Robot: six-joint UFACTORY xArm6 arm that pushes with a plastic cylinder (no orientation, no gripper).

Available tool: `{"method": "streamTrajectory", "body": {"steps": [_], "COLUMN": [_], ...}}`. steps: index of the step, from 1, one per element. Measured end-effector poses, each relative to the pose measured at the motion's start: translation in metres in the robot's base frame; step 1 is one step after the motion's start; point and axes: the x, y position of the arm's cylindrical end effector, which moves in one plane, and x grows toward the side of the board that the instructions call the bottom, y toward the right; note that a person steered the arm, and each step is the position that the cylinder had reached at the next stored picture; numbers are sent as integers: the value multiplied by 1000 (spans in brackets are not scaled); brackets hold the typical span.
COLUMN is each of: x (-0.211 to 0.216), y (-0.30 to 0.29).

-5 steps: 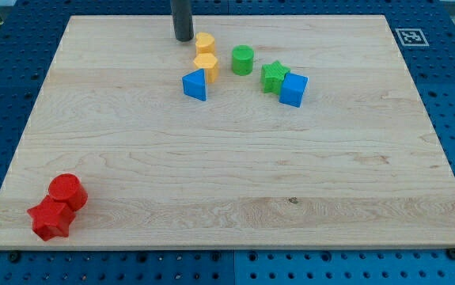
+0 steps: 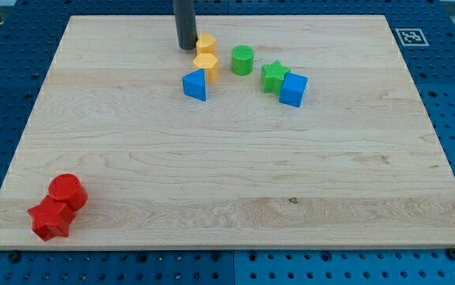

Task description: Move red star to the center

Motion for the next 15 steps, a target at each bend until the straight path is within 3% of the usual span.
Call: {"method": "streamTrajectory", "body": {"steps": [2, 3, 4, 6, 8, 9, 13, 15], "x": [0, 7, 46, 168, 290, 317, 345, 345], "y": [1, -26, -93, -189, -215, -215, -143, -134]}}
